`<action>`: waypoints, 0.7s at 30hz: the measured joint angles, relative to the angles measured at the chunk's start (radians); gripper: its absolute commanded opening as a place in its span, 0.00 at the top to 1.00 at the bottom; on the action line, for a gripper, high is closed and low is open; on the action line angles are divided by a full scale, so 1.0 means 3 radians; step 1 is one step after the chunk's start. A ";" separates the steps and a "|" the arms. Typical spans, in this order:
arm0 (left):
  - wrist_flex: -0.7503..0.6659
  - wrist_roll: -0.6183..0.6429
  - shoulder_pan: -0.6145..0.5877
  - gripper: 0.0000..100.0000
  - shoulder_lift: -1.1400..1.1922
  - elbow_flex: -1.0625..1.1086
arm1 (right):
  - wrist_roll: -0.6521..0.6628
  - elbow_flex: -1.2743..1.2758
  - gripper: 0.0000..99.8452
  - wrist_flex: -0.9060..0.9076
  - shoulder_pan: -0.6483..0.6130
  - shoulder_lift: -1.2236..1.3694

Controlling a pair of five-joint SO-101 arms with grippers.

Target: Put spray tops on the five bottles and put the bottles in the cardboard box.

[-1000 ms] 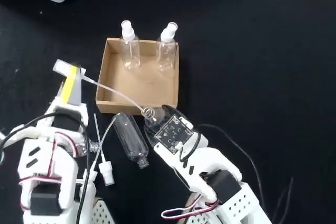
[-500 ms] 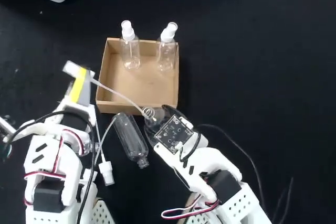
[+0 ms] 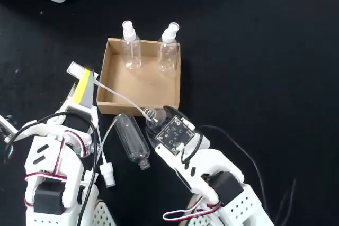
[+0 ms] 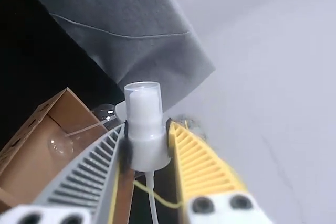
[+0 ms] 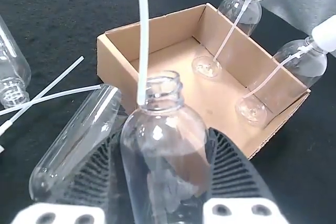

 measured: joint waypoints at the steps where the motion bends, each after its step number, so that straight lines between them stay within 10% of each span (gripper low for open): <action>1: -0.0005 0.0000 -0.0015 0.97 0.0000 0.0000 | 0.0000 0.0000 0.91 0.0000 0.0000 0.0000; 21: -0.0184 0.0041 -0.0143 0.97 0.0015 0.0189 | 0.0000 0.0000 0.91 0.0000 0.0000 0.0000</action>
